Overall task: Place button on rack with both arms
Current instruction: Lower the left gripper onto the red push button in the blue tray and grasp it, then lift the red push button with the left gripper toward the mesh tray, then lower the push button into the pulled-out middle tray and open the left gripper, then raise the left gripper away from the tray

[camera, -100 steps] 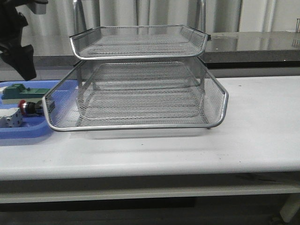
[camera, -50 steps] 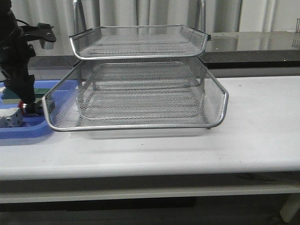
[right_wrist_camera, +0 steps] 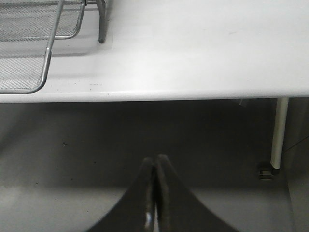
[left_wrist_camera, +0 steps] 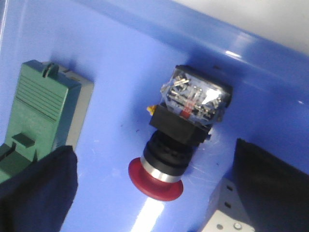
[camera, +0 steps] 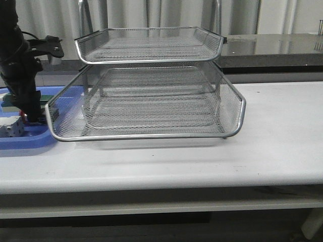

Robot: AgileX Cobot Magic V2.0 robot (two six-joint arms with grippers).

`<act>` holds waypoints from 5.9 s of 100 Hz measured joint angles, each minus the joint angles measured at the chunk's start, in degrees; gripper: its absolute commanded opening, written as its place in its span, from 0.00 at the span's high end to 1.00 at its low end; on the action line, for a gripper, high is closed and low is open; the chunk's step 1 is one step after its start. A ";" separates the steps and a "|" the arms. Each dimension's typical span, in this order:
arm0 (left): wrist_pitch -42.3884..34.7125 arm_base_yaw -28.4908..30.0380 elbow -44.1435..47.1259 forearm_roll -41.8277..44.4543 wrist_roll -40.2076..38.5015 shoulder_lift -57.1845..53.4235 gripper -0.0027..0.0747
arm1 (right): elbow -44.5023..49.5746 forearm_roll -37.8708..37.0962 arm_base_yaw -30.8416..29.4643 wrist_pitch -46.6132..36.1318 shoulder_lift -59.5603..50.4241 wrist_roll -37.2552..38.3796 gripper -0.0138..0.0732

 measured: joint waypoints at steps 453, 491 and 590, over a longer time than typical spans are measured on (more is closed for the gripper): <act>23.58 -32.06 -0.05 -17.25 -3.08 -14.81 0.94 | 0.00 0.00 0.00 0.09 0.00 0.00 0.92; 23.25 -32.06 -0.05 -14.62 -4.11 -12.12 0.48 | 0.00 0.00 0.00 0.09 0.00 0.00 0.92; 23.25 -32.06 -5.59 -13.31 -15.26 -13.38 0.43 | 0.00 0.00 0.00 0.09 0.00 0.00 0.92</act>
